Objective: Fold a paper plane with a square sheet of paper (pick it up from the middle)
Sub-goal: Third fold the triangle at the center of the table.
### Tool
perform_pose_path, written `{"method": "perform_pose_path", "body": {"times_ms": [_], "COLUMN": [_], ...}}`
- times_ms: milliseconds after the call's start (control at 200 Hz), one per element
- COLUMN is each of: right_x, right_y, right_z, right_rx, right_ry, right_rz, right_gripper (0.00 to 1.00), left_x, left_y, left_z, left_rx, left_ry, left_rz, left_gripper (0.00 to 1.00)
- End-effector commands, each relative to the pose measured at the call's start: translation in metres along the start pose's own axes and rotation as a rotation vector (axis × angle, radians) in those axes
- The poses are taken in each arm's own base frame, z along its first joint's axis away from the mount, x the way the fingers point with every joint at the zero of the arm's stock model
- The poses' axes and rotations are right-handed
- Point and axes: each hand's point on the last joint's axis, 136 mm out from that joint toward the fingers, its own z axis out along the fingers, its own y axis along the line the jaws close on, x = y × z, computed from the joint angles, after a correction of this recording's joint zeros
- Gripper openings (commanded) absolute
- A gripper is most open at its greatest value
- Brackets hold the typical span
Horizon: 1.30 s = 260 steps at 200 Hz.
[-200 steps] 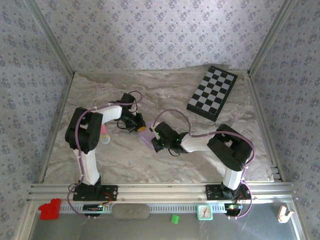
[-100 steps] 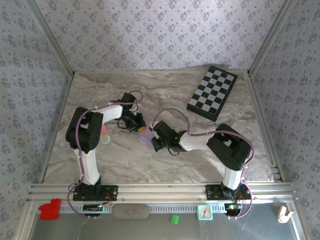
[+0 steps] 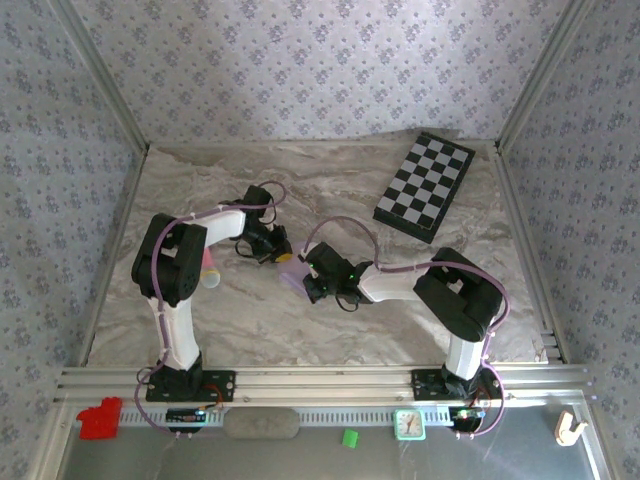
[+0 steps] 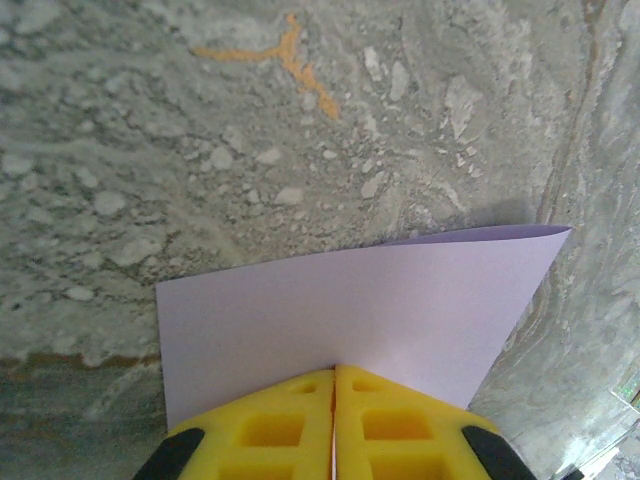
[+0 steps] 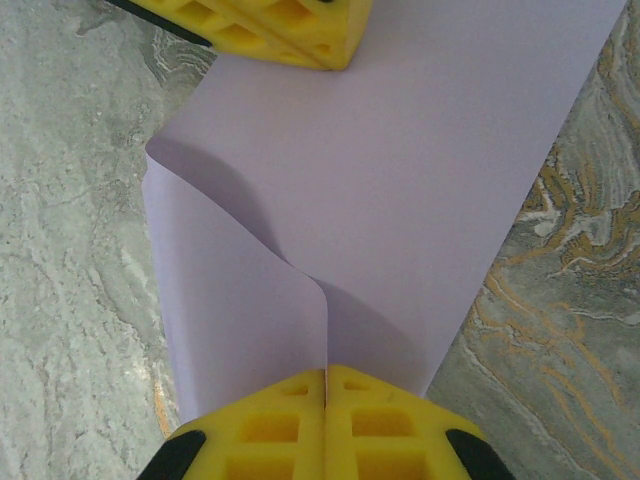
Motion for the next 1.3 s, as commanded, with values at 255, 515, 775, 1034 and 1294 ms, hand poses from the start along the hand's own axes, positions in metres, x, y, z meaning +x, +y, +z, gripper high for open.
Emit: {"method": "perform_pose_path", "body": {"times_ms": [255,515,775,1034,1294], "right_x": [-0.010,-0.005,-0.004,-0.003,0.000], "right_y": [0.002,-0.001,-0.003,-0.004,-0.004], "right_z": [-0.012,-0.006,-0.001,0.000,0.002], "right_rx": [0.010,0.020,0.034,0.042,0.042], "right_ry": [-0.015,0.006,0.017,0.024,0.040], "right_rz": [-0.002,0.000,0.003,0.000,0.002], "right_gripper": [0.00,0.00,0.00,0.00,0.00], "left_x": [0.009,0.009,0.009,0.009,0.009], "left_y": [0.029,0.026,0.024,0.023,0.021], "left_z": [0.018,0.018,0.018,0.019,0.019], "left_rx": [-0.119,-0.112,-0.104,-0.101,-0.099], "left_ry": [0.035,0.037,0.041,0.045,0.046], "left_rz": [-0.013,-0.009,-0.002,0.001,0.006], "left_gripper": [0.08,0.08,0.08,0.08,0.07]}}
